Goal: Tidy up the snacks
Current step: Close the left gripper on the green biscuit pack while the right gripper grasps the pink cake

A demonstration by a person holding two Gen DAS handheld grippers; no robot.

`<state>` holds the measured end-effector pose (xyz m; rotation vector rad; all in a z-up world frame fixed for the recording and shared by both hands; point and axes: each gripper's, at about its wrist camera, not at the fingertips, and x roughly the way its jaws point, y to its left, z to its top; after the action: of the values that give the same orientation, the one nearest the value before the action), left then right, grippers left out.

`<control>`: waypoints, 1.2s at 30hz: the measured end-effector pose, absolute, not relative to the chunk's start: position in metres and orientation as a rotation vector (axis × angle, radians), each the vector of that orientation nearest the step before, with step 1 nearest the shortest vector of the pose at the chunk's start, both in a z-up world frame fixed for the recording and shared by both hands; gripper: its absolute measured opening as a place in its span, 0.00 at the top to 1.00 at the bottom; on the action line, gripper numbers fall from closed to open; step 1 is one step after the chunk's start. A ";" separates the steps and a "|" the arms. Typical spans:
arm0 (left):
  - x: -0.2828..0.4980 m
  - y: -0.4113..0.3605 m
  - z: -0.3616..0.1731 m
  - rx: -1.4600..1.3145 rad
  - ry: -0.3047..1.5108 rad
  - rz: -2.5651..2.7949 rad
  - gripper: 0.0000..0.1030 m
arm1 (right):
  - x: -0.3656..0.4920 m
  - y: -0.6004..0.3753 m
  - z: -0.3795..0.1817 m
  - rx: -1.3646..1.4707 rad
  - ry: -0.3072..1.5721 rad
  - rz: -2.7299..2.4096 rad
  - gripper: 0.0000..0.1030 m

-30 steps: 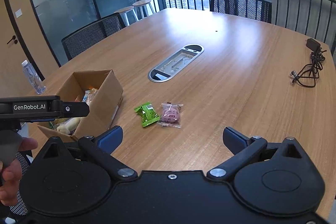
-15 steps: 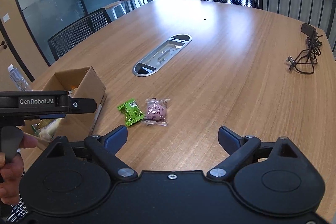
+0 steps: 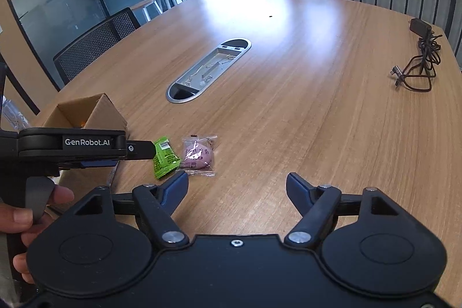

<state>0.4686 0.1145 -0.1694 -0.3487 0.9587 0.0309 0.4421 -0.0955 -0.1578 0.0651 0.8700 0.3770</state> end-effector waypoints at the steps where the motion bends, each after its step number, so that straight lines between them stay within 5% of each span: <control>1: 0.471 0.114 -0.171 -0.349 0.963 0.032 0.36 | 0.444 -0.095 -0.159 0.069 0.872 0.377 0.29; 18: 0.512 0.119 -0.216 -0.370 1.033 0.119 0.39 | 0.486 -0.080 -0.194 0.129 0.934 0.400 0.37; 25: 0.521 0.126 -0.230 -0.373 1.041 0.182 0.52 | 0.495 -0.072 -0.200 0.118 0.950 0.416 0.37; 27: 0.524 0.126 -0.230 -0.367 1.038 0.183 0.69 | 0.497 -0.068 -0.201 0.108 0.953 0.426 0.37; 30: 0.525 0.127 -0.231 -0.357 1.036 0.169 0.76 | 0.502 -0.060 -0.203 0.095 0.954 0.435 0.37; 36: 0.511 0.139 -0.216 -0.385 1.003 0.138 0.79 | 0.512 -0.041 -0.209 0.081 0.953 0.474 0.38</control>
<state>0.5106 0.1390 -0.2155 -0.3850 1.0033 0.1381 0.5120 -0.0405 -0.2093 0.0812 0.9531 0.4738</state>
